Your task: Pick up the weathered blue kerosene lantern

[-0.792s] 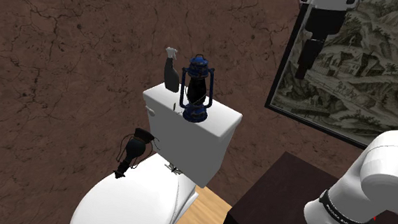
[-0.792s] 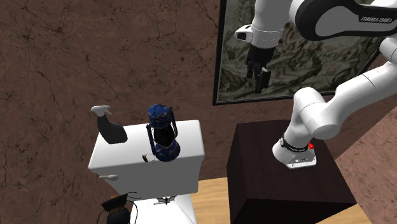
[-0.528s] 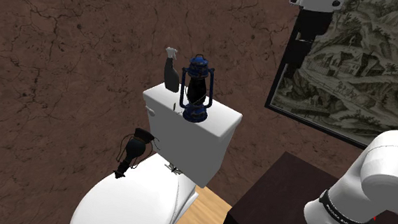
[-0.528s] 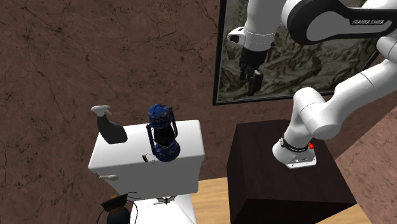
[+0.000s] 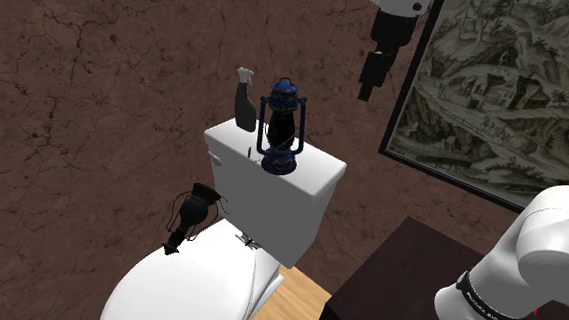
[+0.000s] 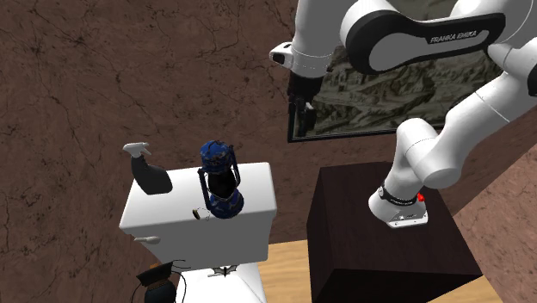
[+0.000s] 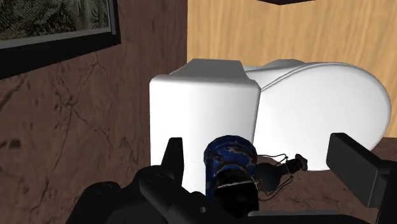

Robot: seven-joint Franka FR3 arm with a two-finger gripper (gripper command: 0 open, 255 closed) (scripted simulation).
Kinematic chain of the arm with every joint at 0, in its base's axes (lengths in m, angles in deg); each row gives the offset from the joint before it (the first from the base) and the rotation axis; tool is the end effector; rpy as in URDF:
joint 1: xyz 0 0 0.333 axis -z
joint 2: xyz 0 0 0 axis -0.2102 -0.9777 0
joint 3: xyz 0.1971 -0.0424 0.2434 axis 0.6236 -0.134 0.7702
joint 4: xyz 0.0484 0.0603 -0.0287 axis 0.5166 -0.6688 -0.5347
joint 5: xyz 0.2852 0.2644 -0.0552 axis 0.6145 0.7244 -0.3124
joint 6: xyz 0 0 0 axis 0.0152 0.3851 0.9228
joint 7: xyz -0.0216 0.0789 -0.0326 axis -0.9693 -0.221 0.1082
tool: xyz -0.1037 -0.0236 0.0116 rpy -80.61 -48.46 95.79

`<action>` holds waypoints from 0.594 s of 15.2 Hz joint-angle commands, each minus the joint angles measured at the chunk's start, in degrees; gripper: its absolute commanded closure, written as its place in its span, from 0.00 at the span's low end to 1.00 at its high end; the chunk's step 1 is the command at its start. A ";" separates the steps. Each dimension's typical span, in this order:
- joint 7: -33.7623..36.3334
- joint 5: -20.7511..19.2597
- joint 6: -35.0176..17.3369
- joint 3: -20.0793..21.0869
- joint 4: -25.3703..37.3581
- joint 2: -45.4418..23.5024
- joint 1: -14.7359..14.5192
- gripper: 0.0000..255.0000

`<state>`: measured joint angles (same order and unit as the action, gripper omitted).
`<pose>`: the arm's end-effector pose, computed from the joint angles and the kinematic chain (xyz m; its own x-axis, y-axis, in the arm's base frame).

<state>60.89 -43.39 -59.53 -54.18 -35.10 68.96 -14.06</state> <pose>0.3995 0.0346 0.6098 0.9665 0.2487 0.0639 0.2451 -0.9677 0.0595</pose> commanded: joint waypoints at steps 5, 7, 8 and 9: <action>-0.29 -1.02 -7.01 1.58 7.36 -10.48 -0.78 0.00; -0.33 -1.54 -8.76 2.12 10.38 -14.00 -1.02 0.00; -0.34 -1.84 -9.54 2.39 11.99 -15.77 -1.14 0.00; -0.34 -2.16 -10.26 2.66 13.67 -17.56 -1.27 0.00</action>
<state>60.18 -45.27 -68.88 -52.04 -22.79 53.04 -15.06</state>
